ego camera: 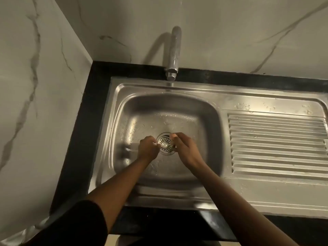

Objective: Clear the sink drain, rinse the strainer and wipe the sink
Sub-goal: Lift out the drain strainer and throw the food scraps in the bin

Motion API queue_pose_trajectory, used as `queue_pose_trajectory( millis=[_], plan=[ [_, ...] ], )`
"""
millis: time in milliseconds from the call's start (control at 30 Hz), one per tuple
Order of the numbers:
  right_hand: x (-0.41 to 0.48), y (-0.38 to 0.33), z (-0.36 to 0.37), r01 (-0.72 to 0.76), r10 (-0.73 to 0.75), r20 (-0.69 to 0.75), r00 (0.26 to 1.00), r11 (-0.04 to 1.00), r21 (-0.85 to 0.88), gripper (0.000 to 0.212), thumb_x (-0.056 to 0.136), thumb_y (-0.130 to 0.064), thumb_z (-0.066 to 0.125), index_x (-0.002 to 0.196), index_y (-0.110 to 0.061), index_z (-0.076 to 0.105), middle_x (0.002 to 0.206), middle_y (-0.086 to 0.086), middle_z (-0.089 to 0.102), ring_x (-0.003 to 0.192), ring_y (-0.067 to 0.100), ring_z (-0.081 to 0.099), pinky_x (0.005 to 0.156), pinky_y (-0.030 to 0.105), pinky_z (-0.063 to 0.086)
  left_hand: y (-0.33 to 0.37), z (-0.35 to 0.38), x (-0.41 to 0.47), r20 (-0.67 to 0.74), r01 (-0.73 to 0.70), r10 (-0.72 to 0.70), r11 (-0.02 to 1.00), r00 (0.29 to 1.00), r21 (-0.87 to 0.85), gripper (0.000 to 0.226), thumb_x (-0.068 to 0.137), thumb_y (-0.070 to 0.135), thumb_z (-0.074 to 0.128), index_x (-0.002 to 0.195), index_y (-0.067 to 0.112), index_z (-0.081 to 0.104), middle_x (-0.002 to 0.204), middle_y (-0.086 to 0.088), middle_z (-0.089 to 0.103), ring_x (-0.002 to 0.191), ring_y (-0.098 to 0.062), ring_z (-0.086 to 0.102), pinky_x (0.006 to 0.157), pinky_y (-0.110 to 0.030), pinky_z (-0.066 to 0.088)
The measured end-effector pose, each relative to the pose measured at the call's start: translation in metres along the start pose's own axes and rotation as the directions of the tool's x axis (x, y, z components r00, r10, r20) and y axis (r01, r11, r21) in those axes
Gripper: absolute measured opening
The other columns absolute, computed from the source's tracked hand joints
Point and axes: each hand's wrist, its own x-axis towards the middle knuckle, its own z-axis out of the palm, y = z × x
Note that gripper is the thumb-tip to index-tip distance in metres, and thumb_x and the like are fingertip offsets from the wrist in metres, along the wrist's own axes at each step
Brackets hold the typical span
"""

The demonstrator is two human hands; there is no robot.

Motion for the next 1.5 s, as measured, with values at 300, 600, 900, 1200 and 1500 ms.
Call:
queue_pose_trajectory(
  millis=[300, 600, 900, 1200, 1500],
  plan=[
    [0.006, 0.018, -0.005, -0.007, 0.006, -0.019, 1.000, 0.999, -0.039, 0.029, 0.106, -0.041, 0.050, 0.106, -0.024, 0.073, 0.099, 0.003, 0.076, 0.099, 0.025, 0.071, 0.091, 0.058, 0.057, 0.002, 0.016, 0.028, 0.056, 0.112, -0.121, 0.983, 0.991, 0.146, 0.039, 0.092, 0.033, 0.080, 0.111, -0.001, 0.071, 0.113, -0.021, 0.075, 0.103, -0.038, 0.072, 0.085, -0.044, 0.061],
    [0.003, 0.043, -0.016, -0.024, 0.022, -0.040, 0.999, 0.999, -0.048, 0.025, 0.104, -0.040, 0.054, 0.105, -0.025, 0.074, 0.097, 0.007, 0.075, 0.099, 0.031, 0.069, 0.089, 0.060, 0.056, 0.005, 0.029, 0.035, 0.015, 0.141, -0.144, 0.982, 0.989, 0.127, 0.018, 0.089, 0.009, 0.070, 0.103, -0.002, 0.072, 0.111, -0.025, 0.074, 0.104, -0.044, 0.070, 0.081, -0.044, 0.058],
    [0.011, 0.045, -0.020, -0.012, 0.008, -0.047, 0.999, 0.997, -0.073, 0.014, 0.099, -0.023, 0.066, 0.112, -0.022, 0.071, 0.101, -0.010, 0.077, 0.088, -0.002, 0.072, 0.074, 0.018, 0.052, -0.001, 0.010, 0.007, -0.121, 0.039, -0.052, 0.994, 0.991, -0.104, 0.010, 0.082, 0.003, 0.067, 0.080, 0.000, 0.077, 0.079, -0.018, 0.077, 0.076, -0.035, 0.074, 0.071, -0.043, 0.061],
    [0.017, 0.022, -0.030, 0.035, -0.033, -0.147, 0.989, 0.999, 0.009, 0.021, 0.096, -0.022, 0.072, 0.116, -0.018, 0.073, 0.105, -0.006, 0.077, 0.087, 0.005, 0.075, 0.075, 0.026, 0.064, 0.027, -0.018, -0.037, -0.219, -0.076, -0.062, 0.818, 0.974, -0.570, 0.017, 0.085, 0.001, 0.077, 0.073, 0.014, 0.073, 0.062, -0.004, 0.076, 0.052, -0.023, 0.076, 0.053, -0.037, 0.065],
    [0.045, -0.029, -0.087, 0.186, -0.180, -0.260, 0.949, 0.982, -0.002, 0.012, 0.095, -0.012, 0.073, 0.089, -0.020, 0.080, 0.078, -0.005, 0.080, 0.069, 0.008, 0.077, 0.057, 0.017, 0.057, 0.105, -0.037, -0.022, -0.230, -0.211, 0.068, 0.696, 0.971, -0.686, 0.010, 0.094, 0.016, 0.078, 0.094, 0.006, 0.076, 0.073, -0.008, 0.079, 0.063, -0.026, 0.079, 0.061, -0.035, 0.066]
  ],
)
